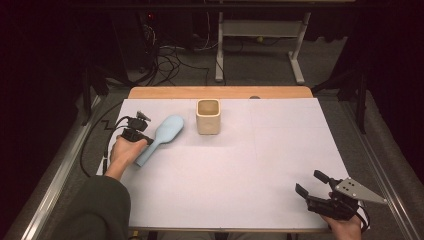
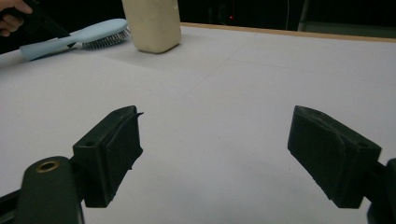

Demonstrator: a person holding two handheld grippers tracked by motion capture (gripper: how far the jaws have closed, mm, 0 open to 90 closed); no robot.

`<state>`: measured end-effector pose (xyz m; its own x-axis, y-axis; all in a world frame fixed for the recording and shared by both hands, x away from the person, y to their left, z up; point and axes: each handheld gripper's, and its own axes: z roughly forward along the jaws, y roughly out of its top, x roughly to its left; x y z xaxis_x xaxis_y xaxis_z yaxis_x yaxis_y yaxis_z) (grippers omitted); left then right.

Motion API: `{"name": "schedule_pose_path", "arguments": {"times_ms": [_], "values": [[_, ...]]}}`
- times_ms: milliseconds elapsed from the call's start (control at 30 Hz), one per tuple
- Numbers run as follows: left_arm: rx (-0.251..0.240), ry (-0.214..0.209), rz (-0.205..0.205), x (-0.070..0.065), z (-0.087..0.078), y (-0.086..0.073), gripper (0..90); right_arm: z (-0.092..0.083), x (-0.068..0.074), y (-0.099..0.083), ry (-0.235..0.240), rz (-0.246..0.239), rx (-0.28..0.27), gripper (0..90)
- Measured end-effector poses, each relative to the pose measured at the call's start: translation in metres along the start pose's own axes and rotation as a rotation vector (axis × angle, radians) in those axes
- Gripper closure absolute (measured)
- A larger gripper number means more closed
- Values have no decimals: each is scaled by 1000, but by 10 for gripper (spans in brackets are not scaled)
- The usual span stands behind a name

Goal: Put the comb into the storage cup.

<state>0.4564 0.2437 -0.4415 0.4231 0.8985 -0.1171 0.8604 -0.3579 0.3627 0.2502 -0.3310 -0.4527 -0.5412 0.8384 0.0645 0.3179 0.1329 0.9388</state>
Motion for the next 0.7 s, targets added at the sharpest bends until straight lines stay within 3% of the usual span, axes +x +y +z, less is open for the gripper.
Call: {"name": "schedule_pose_path", "arguments": {"times_ms": [433,700], "values": [[-5,9,-4,-3,0,-4,857,0,0,0,1,-1,6,180],[-17,39,-13,-2,-5,-7,684,1,0,0,2,-5,8,182]]}}
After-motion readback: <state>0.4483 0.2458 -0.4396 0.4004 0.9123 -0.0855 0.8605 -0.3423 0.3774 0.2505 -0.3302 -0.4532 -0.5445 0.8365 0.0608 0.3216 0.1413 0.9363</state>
